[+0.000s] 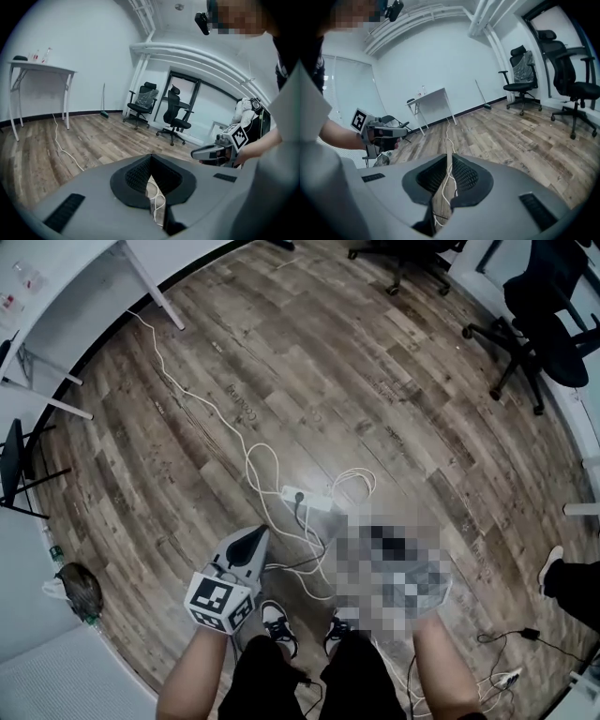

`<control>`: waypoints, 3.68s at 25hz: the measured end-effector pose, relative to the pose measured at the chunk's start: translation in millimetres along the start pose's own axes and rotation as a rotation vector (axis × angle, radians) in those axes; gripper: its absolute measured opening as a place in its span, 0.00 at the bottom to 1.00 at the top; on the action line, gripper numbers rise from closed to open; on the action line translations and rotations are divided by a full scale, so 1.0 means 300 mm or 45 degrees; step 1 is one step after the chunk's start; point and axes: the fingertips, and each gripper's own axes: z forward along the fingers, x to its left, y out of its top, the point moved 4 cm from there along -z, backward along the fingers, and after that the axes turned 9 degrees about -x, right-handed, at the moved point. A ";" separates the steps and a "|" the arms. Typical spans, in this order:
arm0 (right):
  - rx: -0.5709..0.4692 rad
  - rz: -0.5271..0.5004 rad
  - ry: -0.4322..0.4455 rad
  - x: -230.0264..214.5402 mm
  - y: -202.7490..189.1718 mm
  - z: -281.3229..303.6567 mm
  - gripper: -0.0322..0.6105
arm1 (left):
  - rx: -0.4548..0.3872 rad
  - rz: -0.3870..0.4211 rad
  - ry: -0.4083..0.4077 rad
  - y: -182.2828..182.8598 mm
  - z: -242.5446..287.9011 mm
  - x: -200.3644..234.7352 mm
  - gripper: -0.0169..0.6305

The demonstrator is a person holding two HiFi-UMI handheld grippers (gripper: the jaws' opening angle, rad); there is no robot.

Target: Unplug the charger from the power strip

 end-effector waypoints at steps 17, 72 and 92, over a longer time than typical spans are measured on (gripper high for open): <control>0.289 -0.286 0.165 -0.379 -0.976 0.640 0.32 | 0.312 0.031 -0.094 -1.112 0.563 0.406 0.06; -0.272 -0.079 -0.006 0.162 0.330 -0.100 0.22 | -0.127 -0.071 0.051 0.199 0.039 -0.039 0.06; -0.516 -0.121 -0.178 0.686 1.332 -1.050 0.22 | -0.375 0.206 0.171 1.310 -0.865 -0.672 0.06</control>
